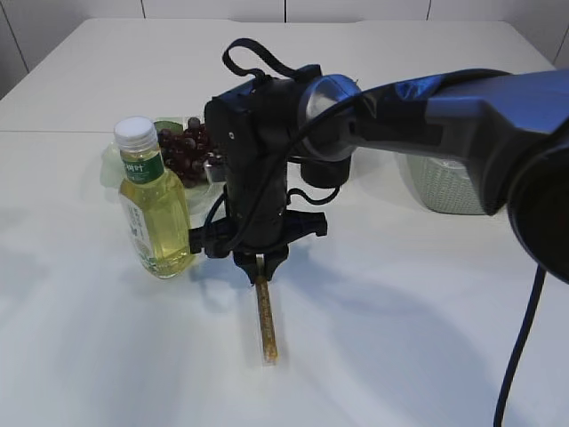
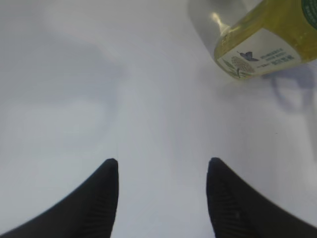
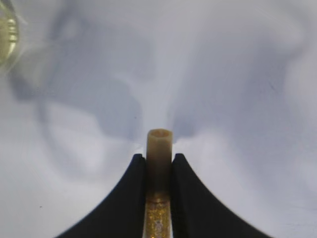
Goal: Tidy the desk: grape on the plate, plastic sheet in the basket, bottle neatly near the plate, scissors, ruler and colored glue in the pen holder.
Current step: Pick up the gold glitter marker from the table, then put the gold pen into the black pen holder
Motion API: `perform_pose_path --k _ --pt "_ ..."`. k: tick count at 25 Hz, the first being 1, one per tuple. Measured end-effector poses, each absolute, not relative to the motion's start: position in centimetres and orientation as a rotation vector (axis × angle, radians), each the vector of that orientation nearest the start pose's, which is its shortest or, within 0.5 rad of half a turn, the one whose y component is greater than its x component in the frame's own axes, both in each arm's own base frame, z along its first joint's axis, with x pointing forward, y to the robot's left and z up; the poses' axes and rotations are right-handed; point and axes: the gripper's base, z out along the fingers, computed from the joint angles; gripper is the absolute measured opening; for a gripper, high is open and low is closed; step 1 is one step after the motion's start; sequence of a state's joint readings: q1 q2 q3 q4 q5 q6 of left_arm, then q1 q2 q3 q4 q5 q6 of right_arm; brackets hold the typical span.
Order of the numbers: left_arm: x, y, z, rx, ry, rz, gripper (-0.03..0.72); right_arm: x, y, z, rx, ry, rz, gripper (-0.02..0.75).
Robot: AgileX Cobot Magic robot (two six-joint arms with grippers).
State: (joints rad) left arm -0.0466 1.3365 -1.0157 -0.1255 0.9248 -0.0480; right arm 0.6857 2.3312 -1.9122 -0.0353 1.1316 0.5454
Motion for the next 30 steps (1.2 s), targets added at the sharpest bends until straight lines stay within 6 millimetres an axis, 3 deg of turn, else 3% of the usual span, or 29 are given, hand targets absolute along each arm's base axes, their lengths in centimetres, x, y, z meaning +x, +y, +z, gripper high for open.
perform_pose_path --k 10,22,30 --pt "25.7 -2.1 28.7 -0.073 2.729 -0.185 0.415 40.0 27.4 18.0 -0.302 3.046 0.262 0.103" --pt "25.7 -2.1 28.7 -0.074 2.727 -0.185 0.415 44.1 22.8 26.7 -0.494 2.736 0.59 0.102" --pt "25.7 -2.1 28.7 -0.074 2.727 -0.185 0.415 47.1 18.8 29.2 -0.509 2.494 0.738 0.102"
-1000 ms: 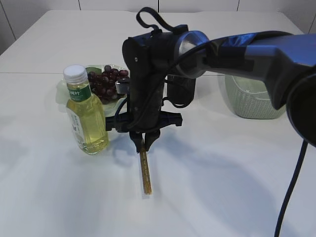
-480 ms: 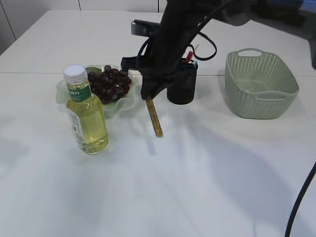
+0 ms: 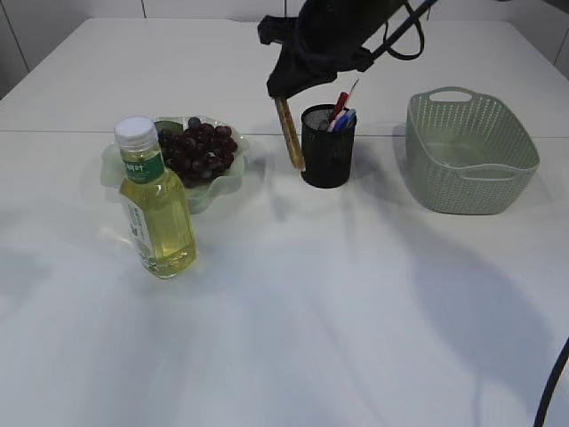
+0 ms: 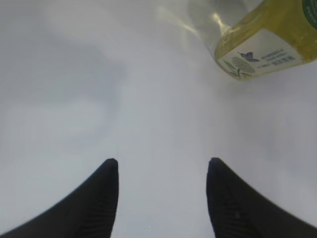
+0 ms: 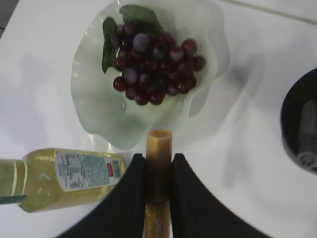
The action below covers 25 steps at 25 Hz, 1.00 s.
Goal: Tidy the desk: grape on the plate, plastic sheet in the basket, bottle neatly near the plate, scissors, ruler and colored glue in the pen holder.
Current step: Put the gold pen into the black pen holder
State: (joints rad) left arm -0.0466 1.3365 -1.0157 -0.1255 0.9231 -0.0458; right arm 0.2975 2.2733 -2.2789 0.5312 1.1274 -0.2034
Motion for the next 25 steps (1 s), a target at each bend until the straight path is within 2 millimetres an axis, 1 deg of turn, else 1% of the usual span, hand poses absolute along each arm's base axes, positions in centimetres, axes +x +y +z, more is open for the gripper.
perform_pose_path --k 5,8,11,14,16,25 --pt "25.7 -2.1 28.7 -0.074 2.727 -0.185 0.415 48.9 15.7 30.1 -0.51 2.327 0.761 0.102" --pt "25.7 -2.1 28.7 -0.074 2.727 -0.185 0.415 49.9 14.6 30.8 -0.524 2.199 0.728 0.102" --pt "25.7 -2.1 28.7 -0.074 2.727 -0.185 0.415 50.6 14.3 31.3 -0.562 2.087 0.659 0.102" --pt "25.7 -2.1 28.7 -0.074 2.727 -0.185 0.415 50.8 14.3 31.7 -0.607 2.019 0.615 0.102" --pt "25.7 -2.1 28.7 -0.074 2.727 -0.185 0.415 51.1 14.3 31.4 -0.622 1.992 0.588 0.102" --pt "25.7 -2.1 28.7 -0.074 2.727 -0.185 0.415 53.3 14.2 28.4 -0.627 1.908 0.487 0.102"
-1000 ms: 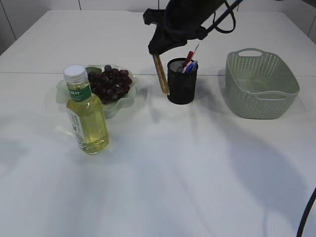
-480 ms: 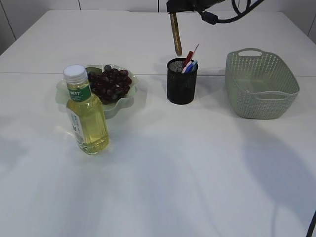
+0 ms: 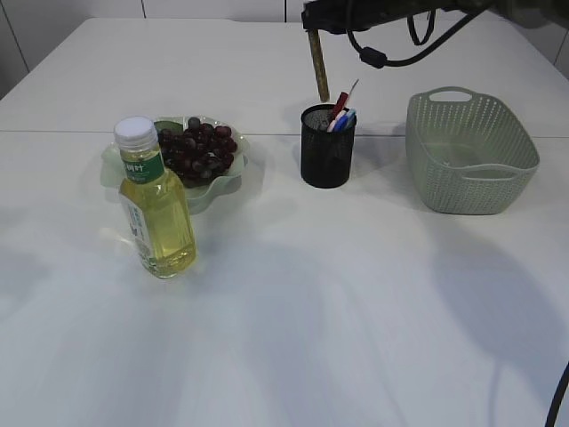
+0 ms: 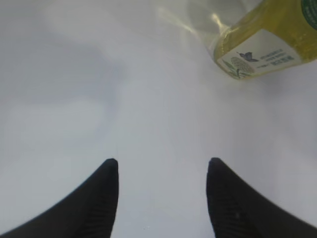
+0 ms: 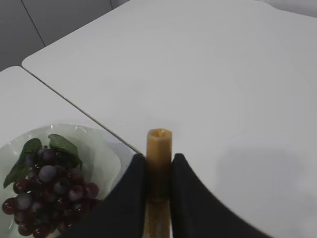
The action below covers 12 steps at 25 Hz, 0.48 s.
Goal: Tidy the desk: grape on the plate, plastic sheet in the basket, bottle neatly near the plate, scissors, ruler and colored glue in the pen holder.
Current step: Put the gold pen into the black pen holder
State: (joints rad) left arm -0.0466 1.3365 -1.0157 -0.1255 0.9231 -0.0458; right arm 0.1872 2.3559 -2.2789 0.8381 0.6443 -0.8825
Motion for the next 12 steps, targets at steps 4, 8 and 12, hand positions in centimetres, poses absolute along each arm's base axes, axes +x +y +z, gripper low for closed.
perform_pose_path --k 4,8,12 --pt "25.7 -2.1 28.7 -0.074 2.727 -0.185 0.415 54.2 14.5 26.1 -0.618 1.906 0.514 0.102" --pt "25.7 -2.1 28.7 -0.074 2.727 -0.185 0.415 54.8 14.6 24.5 -0.6 1.905 0.521 0.103" --pt "25.7 -2.1 28.7 -0.074 2.727 -0.185 0.415 54.9 14.7 23.7 -0.602 1.916 0.523 0.129"
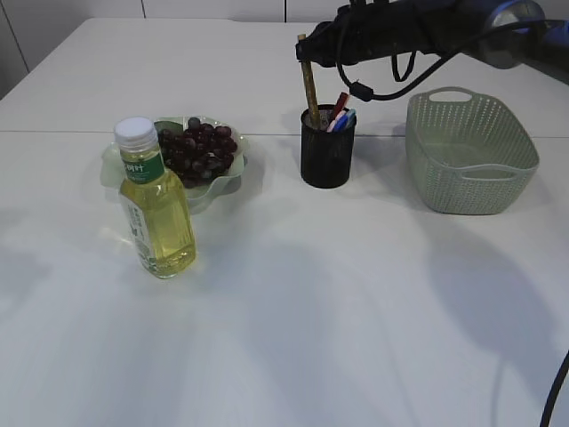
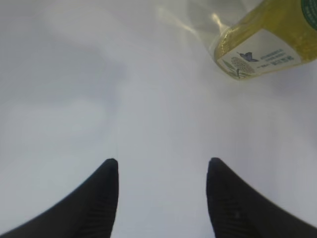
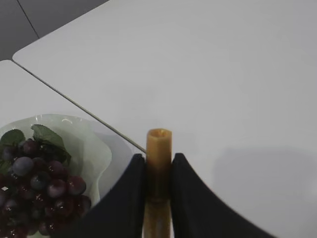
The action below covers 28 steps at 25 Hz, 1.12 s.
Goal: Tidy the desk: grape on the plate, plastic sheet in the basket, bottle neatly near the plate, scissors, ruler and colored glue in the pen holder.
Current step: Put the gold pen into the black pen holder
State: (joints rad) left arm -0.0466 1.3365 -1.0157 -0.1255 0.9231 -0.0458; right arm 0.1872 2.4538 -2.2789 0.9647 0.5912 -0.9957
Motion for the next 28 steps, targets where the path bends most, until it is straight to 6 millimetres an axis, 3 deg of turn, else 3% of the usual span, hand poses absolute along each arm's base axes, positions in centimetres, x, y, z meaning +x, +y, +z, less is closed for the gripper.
perform_pose_path --k 8,15,20,28 --pt "25.7 -2.1 28.7 -0.074 2.727 -0.185 0.415 55.0 14.7 23.4 -0.608 1.92 0.52 0.255" --pt "25.7 -2.1 28.7 -0.074 2.727 -0.185 0.415 54.4 14.5 24.1 -0.558 2.011 0.557 0.281" --pt "25.7 -2.1 28.7 -0.074 2.727 -0.185 0.415 52.5 13.0 27.6 -0.496 2.179 0.452 0.282" --pt "25.5 -2.1 28.6 -0.072 2.748 -0.185 0.415 47.5 10.9 36.2 -0.345 2.283 0.332 0.282"
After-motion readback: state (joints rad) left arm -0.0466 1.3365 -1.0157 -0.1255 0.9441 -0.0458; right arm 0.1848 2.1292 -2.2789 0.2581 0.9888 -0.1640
